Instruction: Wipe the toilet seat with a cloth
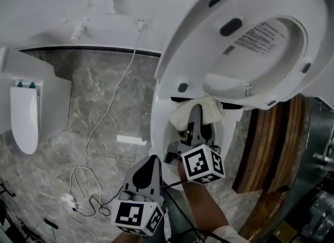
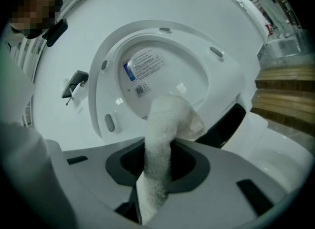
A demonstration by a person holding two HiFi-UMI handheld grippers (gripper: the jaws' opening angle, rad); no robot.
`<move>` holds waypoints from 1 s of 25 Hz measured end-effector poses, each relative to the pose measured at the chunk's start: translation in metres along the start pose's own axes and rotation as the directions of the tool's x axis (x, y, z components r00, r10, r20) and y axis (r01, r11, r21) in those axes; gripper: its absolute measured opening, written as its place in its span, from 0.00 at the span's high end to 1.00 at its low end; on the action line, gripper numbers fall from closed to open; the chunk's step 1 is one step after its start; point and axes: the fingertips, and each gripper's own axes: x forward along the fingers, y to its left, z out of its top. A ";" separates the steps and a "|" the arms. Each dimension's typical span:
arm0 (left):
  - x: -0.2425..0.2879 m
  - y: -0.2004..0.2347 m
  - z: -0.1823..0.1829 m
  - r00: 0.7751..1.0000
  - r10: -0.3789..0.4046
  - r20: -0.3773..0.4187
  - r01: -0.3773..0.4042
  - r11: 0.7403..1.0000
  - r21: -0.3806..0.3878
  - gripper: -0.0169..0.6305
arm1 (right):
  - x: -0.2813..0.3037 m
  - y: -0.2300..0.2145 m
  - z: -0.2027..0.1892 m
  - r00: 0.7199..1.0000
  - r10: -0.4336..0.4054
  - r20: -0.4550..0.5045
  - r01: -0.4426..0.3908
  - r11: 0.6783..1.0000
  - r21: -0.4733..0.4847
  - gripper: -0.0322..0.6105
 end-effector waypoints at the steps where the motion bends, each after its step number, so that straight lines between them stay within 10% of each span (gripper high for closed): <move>1: -0.004 0.001 0.005 1.000 0.008 0.009 -0.008 1.000 -0.002 0.96 | 0.000 0.006 0.000 1.000 -0.001 -0.013 0.001 1.000 -0.004 0.80; 10: -0.044 -0.008 0.062 0.994 0.039 0.105 -0.038 0.999 -0.014 0.96 | 0.000 0.086 0.018 0.994 0.067 -0.090 -0.086 0.970 -0.227 0.80; 17: -0.047 -0.030 0.097 0.989 0.003 0.145 -0.001 1.000 -0.012 0.96 | -0.001 0.101 0.030 0.984 0.015 -0.179 -0.105 0.858 -0.503 0.80; 25: -0.036 -0.048 0.130 0.985 -0.042 0.169 0.042 0.999 0.005 0.96 | 0.004 0.127 0.047 0.979 0.026 -0.204 -0.142 0.800 -0.583 0.80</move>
